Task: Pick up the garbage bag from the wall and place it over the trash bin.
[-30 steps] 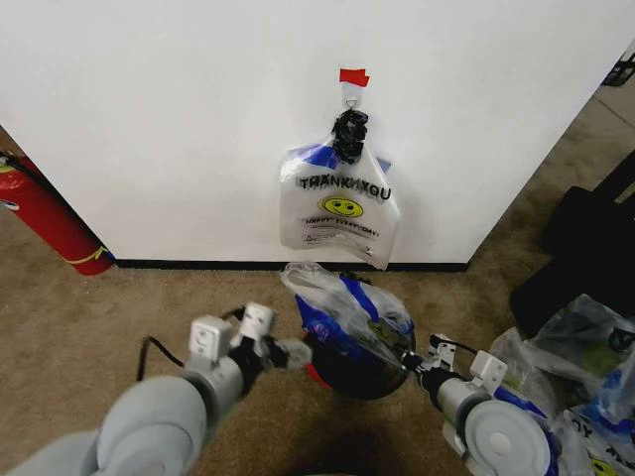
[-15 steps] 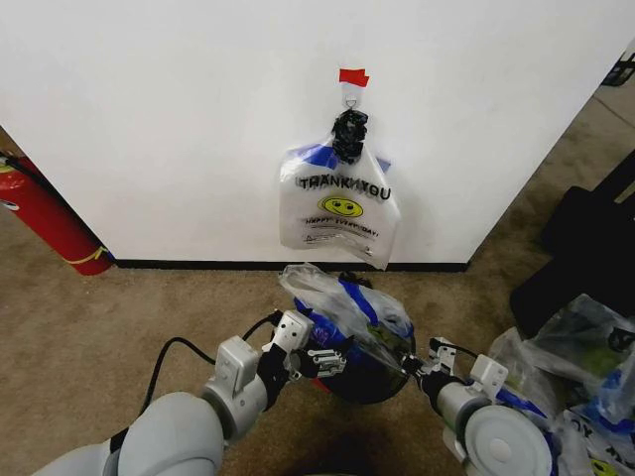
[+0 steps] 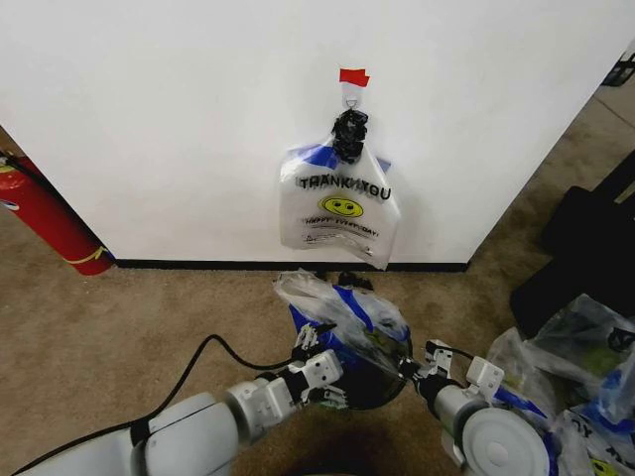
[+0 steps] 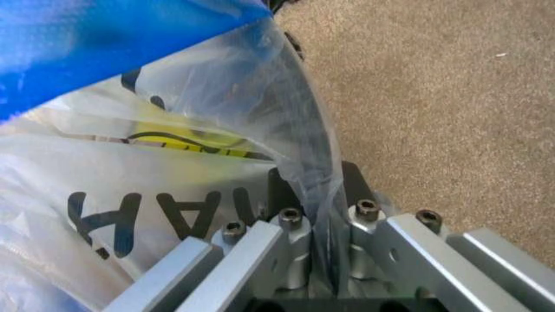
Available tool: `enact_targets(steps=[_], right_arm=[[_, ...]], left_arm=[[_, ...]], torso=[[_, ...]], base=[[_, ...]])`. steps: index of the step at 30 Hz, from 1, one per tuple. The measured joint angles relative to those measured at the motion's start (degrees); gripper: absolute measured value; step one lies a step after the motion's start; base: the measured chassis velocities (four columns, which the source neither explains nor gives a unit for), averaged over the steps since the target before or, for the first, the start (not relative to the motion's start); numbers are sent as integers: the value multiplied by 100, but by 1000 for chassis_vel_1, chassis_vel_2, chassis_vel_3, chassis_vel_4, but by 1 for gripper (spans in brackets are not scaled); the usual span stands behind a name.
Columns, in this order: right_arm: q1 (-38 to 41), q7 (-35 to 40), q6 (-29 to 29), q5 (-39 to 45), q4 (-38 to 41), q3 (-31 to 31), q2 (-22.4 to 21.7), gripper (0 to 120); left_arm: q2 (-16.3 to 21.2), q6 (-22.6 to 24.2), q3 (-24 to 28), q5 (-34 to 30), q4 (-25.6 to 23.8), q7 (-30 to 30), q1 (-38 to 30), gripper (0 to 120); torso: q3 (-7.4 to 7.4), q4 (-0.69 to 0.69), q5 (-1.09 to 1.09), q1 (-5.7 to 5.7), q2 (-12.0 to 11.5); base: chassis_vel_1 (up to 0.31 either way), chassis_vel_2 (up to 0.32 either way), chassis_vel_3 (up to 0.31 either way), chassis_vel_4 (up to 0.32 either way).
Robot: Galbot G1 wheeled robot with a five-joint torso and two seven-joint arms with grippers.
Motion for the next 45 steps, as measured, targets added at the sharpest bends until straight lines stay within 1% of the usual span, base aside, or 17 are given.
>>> enact_targets(steps=[1, 3, 5, 6, 12, 13, 19, 20, 25, 26, 27, 30, 37, 40, 41, 43, 45], right_arm=[[2, -2, 1, -1, 0, -9, -1, 0], [13, -11, 2, -8, -7, -28, 5, 0], [35, -11, 4, -14, -24, -45, 17, 0], [35, -11, 4, -14, -24, -45, 17, 0], [94, -10, 28, -17, -64, -71, 24, 0], [94, -10, 28, -17, -64, -71, 24, 0], [115, -5, 33, -15, -69, -72, 26, 0], [115, -5, 33, -15, -69, -72, 26, 0], [119, 4, 34, -13, -83, -63, 21, 0], [126, 9, 34, -9, -85, -62, 21, 0], [126, 9, 34, -9, -85, -62, 21, 0], [157, 41, 34, 25, -64, -58, 26, 0], [147, 75, 34, 51, -14, -34, 41, 0], [150, 80, 37, 59, -9, 1, 41, 0], [150, 80, 37, 59, -9, 1, 41, 0], [158, 94, 48, 78, -9, 50, 45, 0], [154, 109, 56, 111, -9, 116, 52, 0]], left_arm=[[-3, 17, 20, 15, 34, -4, -19, 100], [-19, 68, 47, 17, 101, -47, -30, 96], [-32, 184, 53, -95, 113, -95, -23, 88], [-32, 184, 53, -95, 113, -95, -23, 88], [-30, 271, 21, -183, 151, -197, 27, 62], [-30, 271, 21, -183, 151, -197, 27, 62], [-24, 314, 8, -186, 176, -243, 35, 38], [-24, 314, 8, -186, 176, -243, 35, 38], [6, 323, -11, -199, 125, -250, 94, 19], [21, 323, -22, -209, 114, -257, 130, 12], [21, 323, -22, -209, 114, -257, 130, 12], [64, 316, -73, -224, 106, -285, 191, 0], [70, 299, -110, -300, 57, -306, 201, 0], [116, 302, -215, -799, -195, -429, 261, 0], [116, 302, -215, -799, -195, -429, 261, 0], [205, 335, -351, -1319, -485, -556, 350, 0], [316, 383, -440, -1644, -719, -653, 398, 0]], torso=[[0, 0, 0, 0, 0], [0, 1, 0, 0, 0], [0, 1, 0, 0, 0], [0, 1, 0, 0, 0], [-1, 1, 0, 0, 0], [-1, 1, 0, 0, 0], [-1, 1, 0, 0, 0], [-1, 1, 0, 0, 0], [-1, 1, 0, 0, 0], [-1, 1, 0, 0, 0], [-1, 1, 0, 0, 0], [-1, 1, 0, 0, 0], [-1, 1, -1, 0, 0], [-1, 0, -1, 0, 0], [-1, 0, -1, 0, 0], [-1, 1, 0, 0, 0], [-1, 1, 0, 0, 0]], base=[[0, 0, 0, 0], [0, 0, 0, 0], [0, 0, 0, 0], [0, 0, 0, 0], [0, 0, 0, 0], [0, 0, 0, 0], [0, 0, 0, 0], [0, 0, 0, 0], [0, 0, 0, 0], [0, 0, 0, 0], [0, 0, 0, 0], [0, 0, 0, 0], [0, 0, 0, 0], [0, 0, 0, 0], [0, 0, 0, 0], [0, 0, 0, 0], [0, 0, 0, 0]])
